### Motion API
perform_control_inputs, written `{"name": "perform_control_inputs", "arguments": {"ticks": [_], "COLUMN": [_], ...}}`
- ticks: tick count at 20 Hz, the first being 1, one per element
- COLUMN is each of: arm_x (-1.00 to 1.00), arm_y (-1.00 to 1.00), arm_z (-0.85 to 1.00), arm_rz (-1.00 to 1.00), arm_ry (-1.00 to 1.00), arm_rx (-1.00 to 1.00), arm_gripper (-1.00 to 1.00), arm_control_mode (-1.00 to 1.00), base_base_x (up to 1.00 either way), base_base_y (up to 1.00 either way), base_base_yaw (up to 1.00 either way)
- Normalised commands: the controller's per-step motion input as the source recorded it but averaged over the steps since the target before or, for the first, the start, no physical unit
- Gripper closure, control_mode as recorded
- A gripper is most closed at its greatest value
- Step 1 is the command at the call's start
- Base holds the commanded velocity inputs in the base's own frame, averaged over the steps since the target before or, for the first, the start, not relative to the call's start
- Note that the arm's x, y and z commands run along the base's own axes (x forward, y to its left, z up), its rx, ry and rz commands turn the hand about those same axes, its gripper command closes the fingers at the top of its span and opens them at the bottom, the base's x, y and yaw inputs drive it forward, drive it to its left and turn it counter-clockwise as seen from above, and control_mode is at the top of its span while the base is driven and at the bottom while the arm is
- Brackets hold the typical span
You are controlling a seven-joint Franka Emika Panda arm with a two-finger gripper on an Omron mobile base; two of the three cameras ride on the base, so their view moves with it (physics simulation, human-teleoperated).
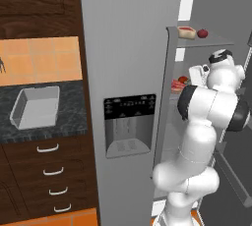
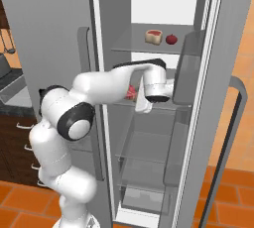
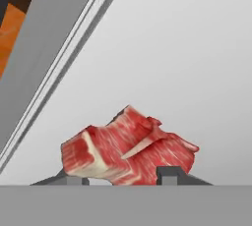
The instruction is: Place one tomato and one steak in each tupperware on the nearby counter, to pack two identical lunches.
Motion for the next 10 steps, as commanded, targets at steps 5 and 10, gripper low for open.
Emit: {"name": "perform_control_inputs", "arguments": {"ticks": [5,10], "arm_x": [-1.0,-1.0], "arm_y": [0.48,0.16], "arm_z": [0.12,0.42], "arm_rz": [0.03,0.0], "arm_ry": [-0.19,-0.13], "arm_rx": [-0.21,-0.1], "arm_gripper": [1.0,1.0], "arm_control_mode": [-1.0,-1.0], "base_base_x": [0.0,0.0], "base_base_y": [0.0,0.0], "base_base_yaw": [0.0,0.0]}}
